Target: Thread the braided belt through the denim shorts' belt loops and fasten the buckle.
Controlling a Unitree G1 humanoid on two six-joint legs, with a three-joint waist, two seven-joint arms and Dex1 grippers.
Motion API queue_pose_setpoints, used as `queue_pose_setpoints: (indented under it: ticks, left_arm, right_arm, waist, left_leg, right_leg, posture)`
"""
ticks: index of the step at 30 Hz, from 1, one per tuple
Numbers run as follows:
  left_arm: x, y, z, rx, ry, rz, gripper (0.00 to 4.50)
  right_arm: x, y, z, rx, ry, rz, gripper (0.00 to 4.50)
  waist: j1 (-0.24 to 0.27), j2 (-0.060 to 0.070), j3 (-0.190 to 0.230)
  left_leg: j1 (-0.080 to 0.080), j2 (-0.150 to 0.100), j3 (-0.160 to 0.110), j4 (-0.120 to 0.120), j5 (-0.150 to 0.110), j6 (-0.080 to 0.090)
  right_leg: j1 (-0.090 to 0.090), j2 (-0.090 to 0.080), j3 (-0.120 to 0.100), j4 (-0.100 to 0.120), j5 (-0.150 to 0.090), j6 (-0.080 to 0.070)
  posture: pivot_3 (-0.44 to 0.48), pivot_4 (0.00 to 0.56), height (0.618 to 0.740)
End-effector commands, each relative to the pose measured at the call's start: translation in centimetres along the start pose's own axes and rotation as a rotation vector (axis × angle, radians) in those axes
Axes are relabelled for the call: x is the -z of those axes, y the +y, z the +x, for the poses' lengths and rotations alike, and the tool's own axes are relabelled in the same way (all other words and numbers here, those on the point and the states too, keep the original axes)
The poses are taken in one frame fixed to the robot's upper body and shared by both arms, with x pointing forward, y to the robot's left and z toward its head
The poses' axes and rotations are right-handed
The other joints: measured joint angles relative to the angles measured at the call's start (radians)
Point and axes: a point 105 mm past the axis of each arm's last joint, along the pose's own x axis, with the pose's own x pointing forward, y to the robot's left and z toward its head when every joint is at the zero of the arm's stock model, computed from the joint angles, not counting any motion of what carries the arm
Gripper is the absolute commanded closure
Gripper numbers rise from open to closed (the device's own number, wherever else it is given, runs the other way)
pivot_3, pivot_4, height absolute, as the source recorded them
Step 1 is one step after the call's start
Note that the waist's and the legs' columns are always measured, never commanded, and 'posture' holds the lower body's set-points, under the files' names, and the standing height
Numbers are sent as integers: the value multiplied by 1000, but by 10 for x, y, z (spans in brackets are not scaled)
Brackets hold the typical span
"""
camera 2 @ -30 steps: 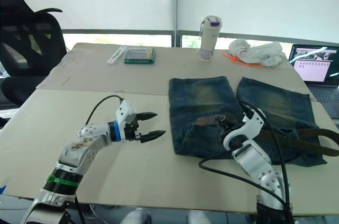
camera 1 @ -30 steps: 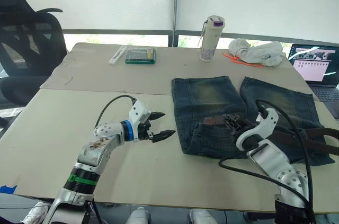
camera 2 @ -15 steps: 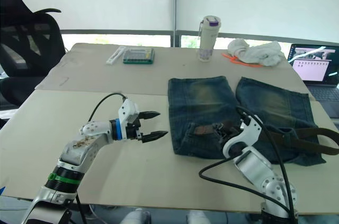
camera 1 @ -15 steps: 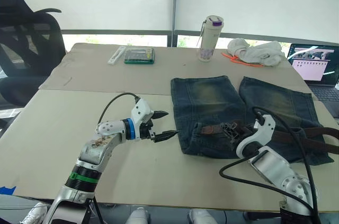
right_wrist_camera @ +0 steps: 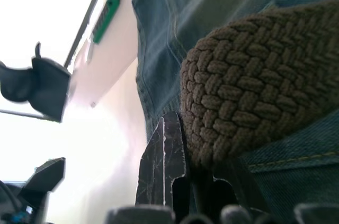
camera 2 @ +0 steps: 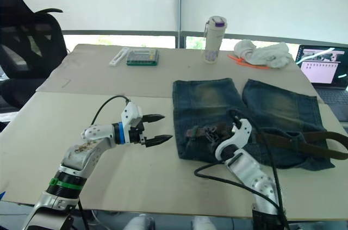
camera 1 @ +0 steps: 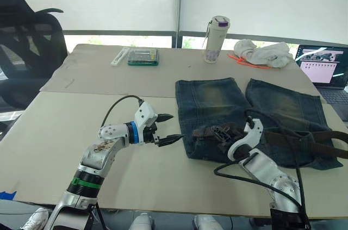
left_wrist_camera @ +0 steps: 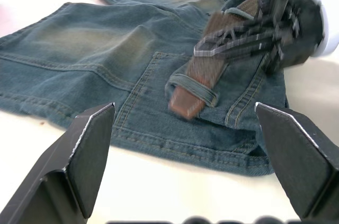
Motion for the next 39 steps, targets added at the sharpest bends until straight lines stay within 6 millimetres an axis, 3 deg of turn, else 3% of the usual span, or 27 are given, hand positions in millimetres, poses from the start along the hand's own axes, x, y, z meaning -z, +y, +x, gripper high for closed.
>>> queue_pose_setpoints:
  ticks: [1,4,8,15,21,27,35,39]
  left_arm:
    - [-8,0,-2,-4,-22,19,32]
    - [-7,1,-2,-12,-26,3,32]
    - [-5,5,0,-57,-53,-97,32]
    - [-22,5,8,-75,-154,-282,32]
    - [-7,13,13,-173,-179,-529,32]
    - [-9,19,16,-202,-246,-663,32]
    - [14,14,30,-220,-150,-744,32]
    - [1,12,33,-184,-207,-779,32]
  right_arm:
    - [11,1,3,-20,31,-59,4500]
    - [16,2,6,-28,35,-56,4500]
    - [15,18,15,-137,8,42,4500]
    - [15,25,32,-229,21,127,4500]
    - [17,34,38,-265,30,131,4500]
    - [9,51,33,-376,-14,243,4500]
    - [9,55,28,-410,-8,240,4500]
    - [10,55,28,-409,-10,240,4500]
  waist:
    - [0,0,0]
    - [-4,0,0]
    - [-15,-1,0]
    - [-30,-1,0]
    - [-30,-1,0]
    - [-29,-1,0]
    - [-25,-1,0]
    - [-25,-1,0]
  left_leg:
    - [0,0,0,0,0,0]
    - [2,1,0,0,0,0]
    - [3,2,0,0,0,0]
    - [6,3,0,0,0,0]
    - [6,3,0,0,0,0]
    - [6,3,0,0,0,0]
    - [4,3,0,0,0,0]
    - [4,3,0,0,0,0]
  right_leg:
    - [0,0,0,0,0,0]
    - [1,0,0,1,0,0]
    - [2,2,0,1,0,-1]
    - [3,4,0,2,1,-1]
    - [3,4,1,3,1,-2]
    - [2,4,1,3,1,-2]
    - [2,4,1,2,1,-2]
    - [1,4,1,2,1,-2]
  posture:
    - [0,150,737]
    - [0,150,737]
    - [0,150,737]
    - [0,150,737]
    - [0,150,737]
    - [0,150,737]
    - [0,150,737]
    - [0,150,737]
